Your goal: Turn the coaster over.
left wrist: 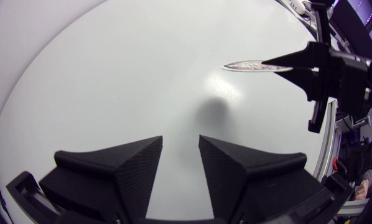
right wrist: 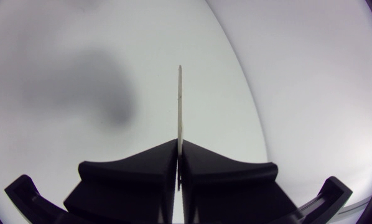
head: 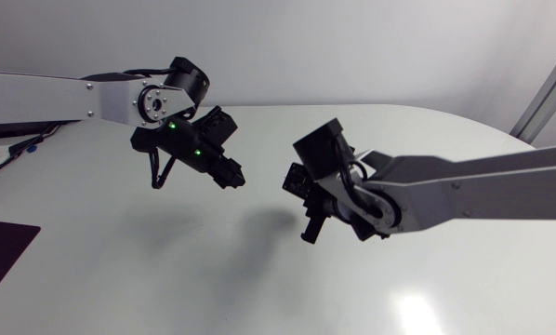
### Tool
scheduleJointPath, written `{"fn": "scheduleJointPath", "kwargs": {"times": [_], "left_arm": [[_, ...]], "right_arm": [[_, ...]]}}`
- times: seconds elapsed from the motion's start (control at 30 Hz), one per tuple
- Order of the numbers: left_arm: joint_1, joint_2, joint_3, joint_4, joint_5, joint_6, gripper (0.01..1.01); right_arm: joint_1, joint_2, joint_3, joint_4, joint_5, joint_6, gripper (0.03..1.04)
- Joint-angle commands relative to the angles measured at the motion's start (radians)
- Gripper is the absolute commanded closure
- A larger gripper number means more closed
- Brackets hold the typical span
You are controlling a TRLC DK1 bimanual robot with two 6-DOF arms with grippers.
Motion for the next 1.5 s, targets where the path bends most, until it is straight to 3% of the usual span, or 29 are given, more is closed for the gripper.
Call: {"fn": "scheduleJointPath", "kwargs": {"times": [0.0, 0.1, 0.2, 0.5, 0.77, 0.8, 0.83, 0.93, 1.47], "left_arm": [[0.015, -0.021, -0.05, -0.026, -0.014, -0.049, 0.433], [0.018, -0.044, -0.067, -0.042, -0.031, -0.063, 0.389], [0.019, -0.054, -0.076, -0.046, -0.042, -0.079, 0.375], [0.028, -0.082, -0.094, -0.065, -0.059, -0.081, 0.328], [0.048, -0.103, -0.108, -0.071, -0.06, -0.073, 0.257], [0.048, -0.105, -0.108, -0.071, -0.06, -0.073, 0.236], [0.048, -0.107, -0.11, -0.071, -0.06, -0.073, 0.215], [0.053, -0.111, -0.113, -0.072, -0.06, -0.072, 0.213], [0.051, -0.142, -0.125, -0.072, -0.06, -0.061, 0.198]], "right_arm": [[0.026, 0.012, -0.07, 0.113, 0.056, -0.152, 1.01], [0.073, 0.042, -0.138, 0.284, 0.101, -0.272, 1.0], [0.116, 0.092, -0.167, 0.362, 0.122, -0.318, 0.99], [0.207, 0.151, -0.238, 0.54, 0.145, -0.404, 0.98], [0.226, 0.188, -0.233, 0.623, 0.142, -0.439, 0.94], [0.226, 0.191, -0.233, 0.635, 0.142, -0.447, 0.87], [0.226, 0.194, -0.232, 0.643, 0.142, -0.45, 0.7], [0.225, 0.19, -0.232, 0.647, 0.142, -0.45, 0.08], [0.211, -0.132, -0.325, 0.633, 0.135, -0.398, 0.06]]}}
